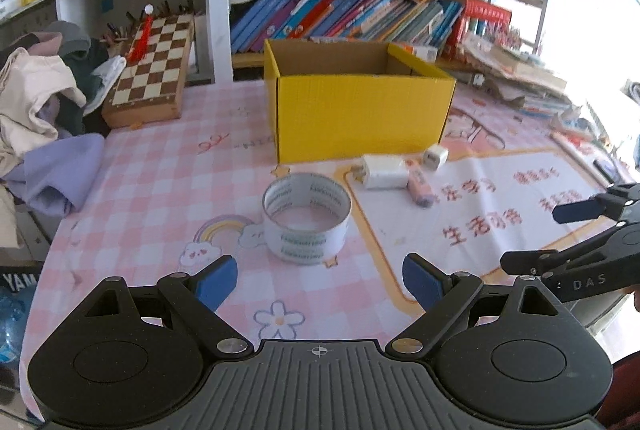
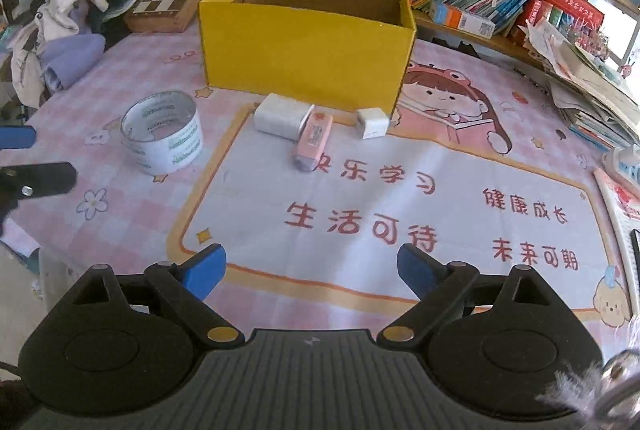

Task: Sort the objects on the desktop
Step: 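Withdraw both grippers from the box back over the table, then move the left gripper to the tape roll while the right gripper approaches the white cube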

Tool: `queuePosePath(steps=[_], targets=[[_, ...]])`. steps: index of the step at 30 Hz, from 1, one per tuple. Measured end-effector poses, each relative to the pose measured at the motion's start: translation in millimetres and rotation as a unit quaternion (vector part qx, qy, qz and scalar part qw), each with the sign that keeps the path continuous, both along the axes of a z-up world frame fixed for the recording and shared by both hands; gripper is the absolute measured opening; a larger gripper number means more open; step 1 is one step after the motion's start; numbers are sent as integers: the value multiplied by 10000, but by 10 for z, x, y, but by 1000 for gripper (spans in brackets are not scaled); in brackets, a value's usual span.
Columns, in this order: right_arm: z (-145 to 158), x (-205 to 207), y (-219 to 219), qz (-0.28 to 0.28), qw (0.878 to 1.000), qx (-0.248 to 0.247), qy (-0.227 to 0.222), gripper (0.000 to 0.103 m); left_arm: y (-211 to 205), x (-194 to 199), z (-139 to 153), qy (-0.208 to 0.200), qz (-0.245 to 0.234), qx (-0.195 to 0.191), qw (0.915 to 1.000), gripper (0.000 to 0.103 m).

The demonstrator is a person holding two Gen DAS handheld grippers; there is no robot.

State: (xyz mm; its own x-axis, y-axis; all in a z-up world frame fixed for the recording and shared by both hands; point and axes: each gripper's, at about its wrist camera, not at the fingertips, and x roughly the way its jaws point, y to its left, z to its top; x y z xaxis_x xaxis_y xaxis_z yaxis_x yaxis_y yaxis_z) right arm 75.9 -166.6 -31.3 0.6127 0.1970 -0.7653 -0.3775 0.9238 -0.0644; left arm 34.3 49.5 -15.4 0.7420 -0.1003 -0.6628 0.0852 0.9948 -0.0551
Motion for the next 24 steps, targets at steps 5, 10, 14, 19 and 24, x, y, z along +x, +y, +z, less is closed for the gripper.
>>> queuePosePath(steps=[5,10,14,19,24], targets=[[-32,-37,113,243,9996,-88,73,93,-3,-15,-45,102,23,-11,9999,92],[-54,-1,158,292,9994,-83,156,94,-26,-22,-98,227,37,77,9997,92],[-53,25,182,315,9993,-68,191,95,-66,-30,-124,275,-9,196,9994,92],[-55,39,219,394,9990,-103,178,95,-93,-11,-101,197,-64,321,9993,92],[-36,61,214,390,9991,-93,107,95,-100,20,-105,196,-68,348,9992,92]])
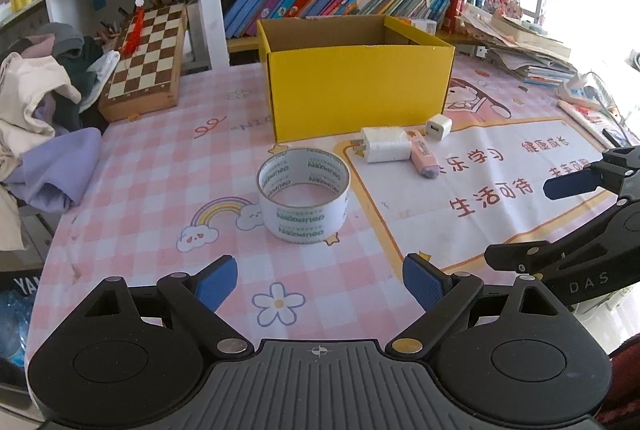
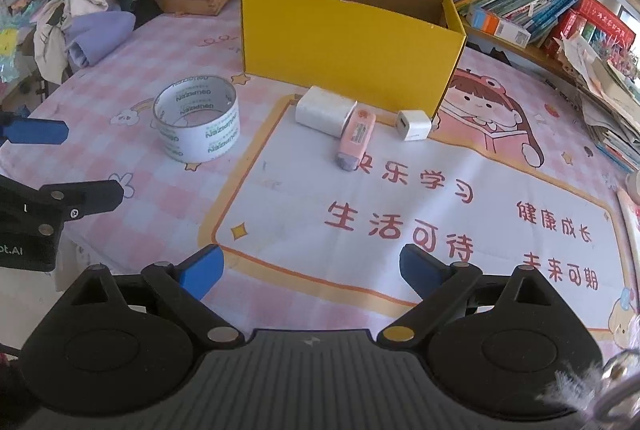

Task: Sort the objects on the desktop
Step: 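Move the left gripper to the tape roll while the right gripper approaches the white cube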

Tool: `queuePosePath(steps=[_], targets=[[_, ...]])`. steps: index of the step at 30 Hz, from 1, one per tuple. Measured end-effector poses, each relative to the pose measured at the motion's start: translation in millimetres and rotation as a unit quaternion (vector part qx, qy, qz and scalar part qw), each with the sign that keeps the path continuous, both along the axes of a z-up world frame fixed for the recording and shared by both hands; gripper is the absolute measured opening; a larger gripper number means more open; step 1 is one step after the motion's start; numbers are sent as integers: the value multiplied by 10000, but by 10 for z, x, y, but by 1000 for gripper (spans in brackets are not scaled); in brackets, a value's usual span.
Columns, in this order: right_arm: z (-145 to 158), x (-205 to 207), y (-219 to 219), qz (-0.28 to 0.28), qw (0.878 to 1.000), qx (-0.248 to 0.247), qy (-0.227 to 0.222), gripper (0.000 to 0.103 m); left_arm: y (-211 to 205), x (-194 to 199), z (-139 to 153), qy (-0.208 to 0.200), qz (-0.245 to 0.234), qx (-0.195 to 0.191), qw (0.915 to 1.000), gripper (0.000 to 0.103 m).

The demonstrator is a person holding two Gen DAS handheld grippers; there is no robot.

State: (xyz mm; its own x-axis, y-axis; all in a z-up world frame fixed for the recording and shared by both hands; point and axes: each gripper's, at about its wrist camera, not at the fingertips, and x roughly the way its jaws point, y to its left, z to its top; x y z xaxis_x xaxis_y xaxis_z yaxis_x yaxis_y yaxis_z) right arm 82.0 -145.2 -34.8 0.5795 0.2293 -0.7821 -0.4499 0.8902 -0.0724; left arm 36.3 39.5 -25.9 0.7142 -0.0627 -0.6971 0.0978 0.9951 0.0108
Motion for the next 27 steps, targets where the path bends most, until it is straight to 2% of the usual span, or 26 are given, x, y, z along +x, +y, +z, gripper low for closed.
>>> queuePosePath(steps=[24,26,27], targets=[[59,162,99,100,9998,-80,-173,95,176,116,39,-270,339,-29,9991,91],[56,169,104,97,9998,-89,-171,95,183,128,38,-313,331,-25,9990,89],[55,173,106,96,9998,-94,-170,95,184,134,38,-335,324,-20,9989,85]])
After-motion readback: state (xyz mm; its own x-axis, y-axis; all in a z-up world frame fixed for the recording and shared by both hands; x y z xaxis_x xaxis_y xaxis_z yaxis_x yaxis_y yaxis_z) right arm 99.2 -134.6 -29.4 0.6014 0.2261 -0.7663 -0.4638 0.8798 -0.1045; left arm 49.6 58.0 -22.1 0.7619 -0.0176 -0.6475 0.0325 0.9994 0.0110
